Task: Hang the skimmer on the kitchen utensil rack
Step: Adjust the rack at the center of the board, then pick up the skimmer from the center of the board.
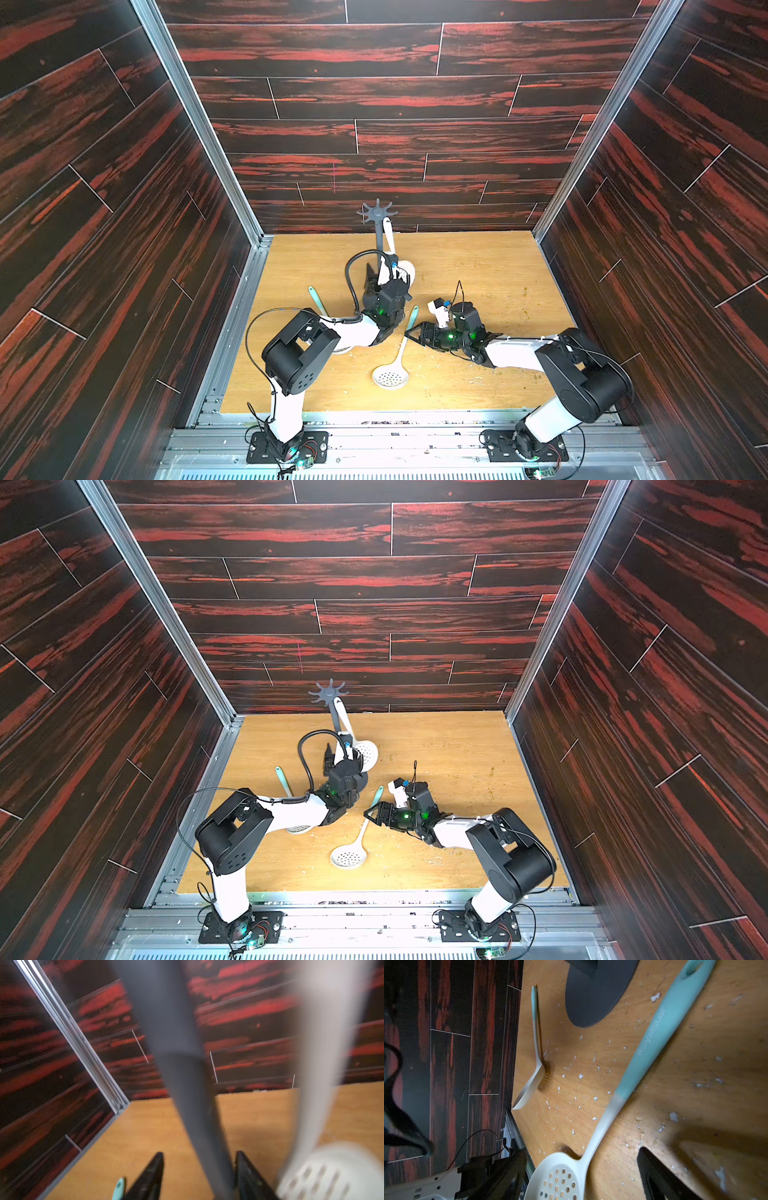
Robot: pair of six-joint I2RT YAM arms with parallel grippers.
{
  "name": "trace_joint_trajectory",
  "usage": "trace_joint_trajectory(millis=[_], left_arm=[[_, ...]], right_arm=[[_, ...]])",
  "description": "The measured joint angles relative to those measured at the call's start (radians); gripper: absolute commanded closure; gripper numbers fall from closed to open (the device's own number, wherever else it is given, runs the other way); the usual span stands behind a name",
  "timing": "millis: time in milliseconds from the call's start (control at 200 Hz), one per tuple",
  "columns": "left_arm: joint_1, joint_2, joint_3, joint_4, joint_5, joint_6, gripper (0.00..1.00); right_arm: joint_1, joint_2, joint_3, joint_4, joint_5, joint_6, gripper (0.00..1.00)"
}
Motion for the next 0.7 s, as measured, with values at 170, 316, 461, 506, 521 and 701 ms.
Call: trace_joint_trajectory(millis=[170,316,461,506,521,701], left_arm=[[0.002,0.0,-0.009,-0.065,-0.004,0.011,0.22],[0.002,-0.01,-0.031,-0.094,-0.002,0.0,0.06],[0.002,-0.047,-0.096,-0.155,-0.016,-0.035,0.0],[0.003,-0.064,-0.121,-0.182,-0.029,-0.051,0.0],[0.003,-0.069,-0.129,-0.191,-0.032,-0.057,0.0],[0.01,-0.166,-0.216,-0.313,-0.071,-0.14,0.0]], right_arm=[[0.017,0.043,0.024,-0.01,0.024,0.019,0.15],[0.047,0.079,0.049,-0.011,0.046,0.041,0.17],[0.066,0.107,0.074,-0.002,0.066,0.067,0.2],[0.071,0.114,0.077,0.008,0.077,0.079,0.21],[0.072,0.116,0.077,0.013,0.08,0.081,0.22],[0.086,0.156,0.085,0.074,0.114,0.137,0.3]])
